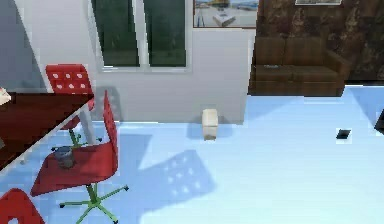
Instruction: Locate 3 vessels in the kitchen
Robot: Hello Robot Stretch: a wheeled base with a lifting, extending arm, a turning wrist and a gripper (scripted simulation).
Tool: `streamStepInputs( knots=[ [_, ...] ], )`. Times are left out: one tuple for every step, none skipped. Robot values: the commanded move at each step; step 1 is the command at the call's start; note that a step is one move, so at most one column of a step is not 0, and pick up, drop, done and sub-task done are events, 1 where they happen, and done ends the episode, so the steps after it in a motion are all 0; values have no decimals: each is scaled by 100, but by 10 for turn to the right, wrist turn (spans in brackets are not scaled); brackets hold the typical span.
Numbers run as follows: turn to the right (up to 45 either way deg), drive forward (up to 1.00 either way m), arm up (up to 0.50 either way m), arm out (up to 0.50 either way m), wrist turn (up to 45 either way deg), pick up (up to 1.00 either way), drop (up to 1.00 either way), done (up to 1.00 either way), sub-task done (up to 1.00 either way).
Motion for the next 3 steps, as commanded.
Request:
streamStepInputs(
  knots=[
    [0, 100, 0, 0, 0, 0, 0, 0, 0],
    [90, 0, 0, 0, 0, 0, 0, 0, 0],
    [0, 35, 0, 0, 0, 0, 0, 0, 0]
  ],
)
